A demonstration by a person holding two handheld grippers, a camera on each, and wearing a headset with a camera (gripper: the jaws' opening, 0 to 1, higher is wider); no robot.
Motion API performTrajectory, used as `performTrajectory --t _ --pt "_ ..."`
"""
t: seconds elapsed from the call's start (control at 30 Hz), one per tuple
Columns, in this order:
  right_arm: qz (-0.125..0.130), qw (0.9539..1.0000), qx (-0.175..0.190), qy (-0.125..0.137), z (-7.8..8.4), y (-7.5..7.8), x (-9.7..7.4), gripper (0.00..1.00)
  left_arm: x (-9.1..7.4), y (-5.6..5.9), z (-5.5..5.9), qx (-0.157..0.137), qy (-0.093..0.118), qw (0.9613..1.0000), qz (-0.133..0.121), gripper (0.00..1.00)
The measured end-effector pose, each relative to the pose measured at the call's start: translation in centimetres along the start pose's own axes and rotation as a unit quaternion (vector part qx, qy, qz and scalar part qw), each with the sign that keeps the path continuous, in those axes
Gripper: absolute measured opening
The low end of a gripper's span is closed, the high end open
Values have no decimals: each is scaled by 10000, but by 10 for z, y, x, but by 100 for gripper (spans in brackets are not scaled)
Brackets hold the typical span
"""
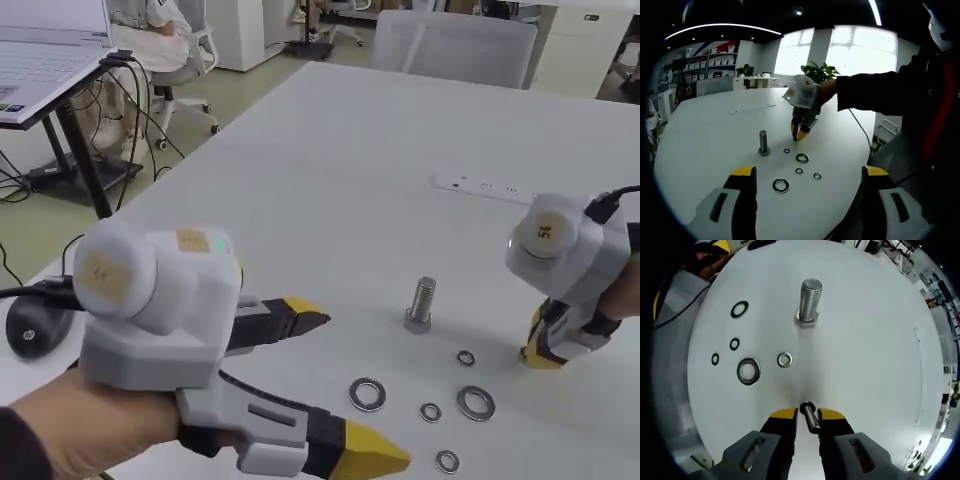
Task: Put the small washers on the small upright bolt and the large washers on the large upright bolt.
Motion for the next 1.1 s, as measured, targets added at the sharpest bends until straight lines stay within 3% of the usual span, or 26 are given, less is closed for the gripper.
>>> performTrajectory --t 0.23,1.1 --pt "-19 10000 -1 -45 7 0 3 21 1 0 1 -3 -5 10000 9 86" --pt "7 9989 449 137 34 -4 -11 24 3 3 0 55 -14 10000 44 86"
Point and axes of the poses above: the centre of the closed fingertips' face, and the gripper's own axes: x roughly forward along the fingers, y roughly to its right, z roughly out of its underside, the point moved 2 cm from there along -x, roughly backward along the fingers, and after that the axes turned 14 degrees about -y, right-handed, at the moved point
